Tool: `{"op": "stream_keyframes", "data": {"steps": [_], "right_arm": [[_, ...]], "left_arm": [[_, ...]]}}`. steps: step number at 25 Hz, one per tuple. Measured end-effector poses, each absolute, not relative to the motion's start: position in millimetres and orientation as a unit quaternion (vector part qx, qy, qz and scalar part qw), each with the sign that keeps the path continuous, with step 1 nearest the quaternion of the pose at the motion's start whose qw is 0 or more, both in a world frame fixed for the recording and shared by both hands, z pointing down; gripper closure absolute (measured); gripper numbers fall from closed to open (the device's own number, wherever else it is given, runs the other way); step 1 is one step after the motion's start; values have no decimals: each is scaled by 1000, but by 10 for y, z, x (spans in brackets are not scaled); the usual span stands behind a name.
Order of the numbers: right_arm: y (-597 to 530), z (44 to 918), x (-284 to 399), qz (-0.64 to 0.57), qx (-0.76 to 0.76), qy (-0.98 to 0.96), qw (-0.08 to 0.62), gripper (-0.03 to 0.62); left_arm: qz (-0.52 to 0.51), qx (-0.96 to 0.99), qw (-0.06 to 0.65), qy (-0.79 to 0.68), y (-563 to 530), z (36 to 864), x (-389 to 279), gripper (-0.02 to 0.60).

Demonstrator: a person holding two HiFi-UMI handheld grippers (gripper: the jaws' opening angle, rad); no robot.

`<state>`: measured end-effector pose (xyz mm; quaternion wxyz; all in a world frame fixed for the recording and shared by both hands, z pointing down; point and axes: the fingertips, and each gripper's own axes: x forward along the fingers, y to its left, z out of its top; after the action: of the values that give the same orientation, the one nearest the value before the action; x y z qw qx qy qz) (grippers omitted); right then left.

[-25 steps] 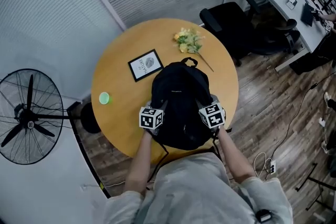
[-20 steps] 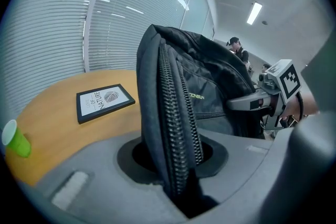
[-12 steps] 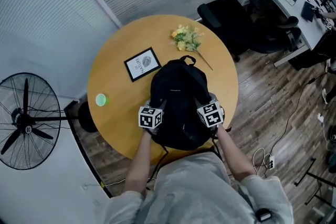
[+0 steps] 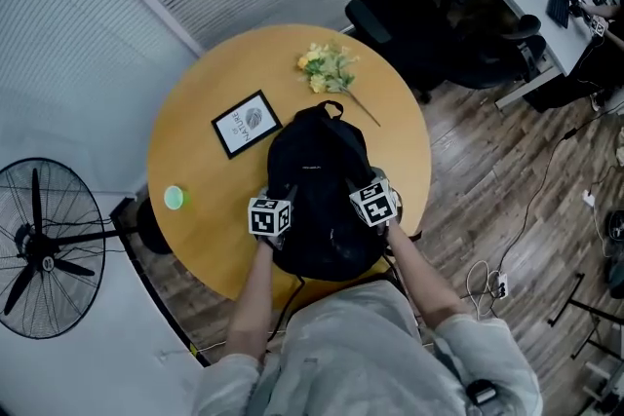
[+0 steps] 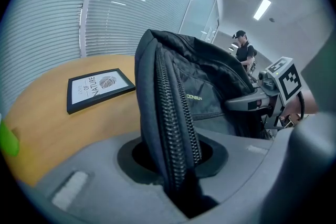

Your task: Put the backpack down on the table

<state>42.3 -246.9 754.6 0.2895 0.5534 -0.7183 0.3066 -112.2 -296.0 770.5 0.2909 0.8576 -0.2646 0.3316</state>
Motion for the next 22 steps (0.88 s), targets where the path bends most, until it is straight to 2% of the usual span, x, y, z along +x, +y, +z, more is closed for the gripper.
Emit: {"op": "stream_keyframes", "data": {"steps": [22], "right_arm": [[-2524,8260,464,394,551,-652,339,459]], "left_arm": [[405,816,310,-273,-3029,8222,-1078,445]]}}
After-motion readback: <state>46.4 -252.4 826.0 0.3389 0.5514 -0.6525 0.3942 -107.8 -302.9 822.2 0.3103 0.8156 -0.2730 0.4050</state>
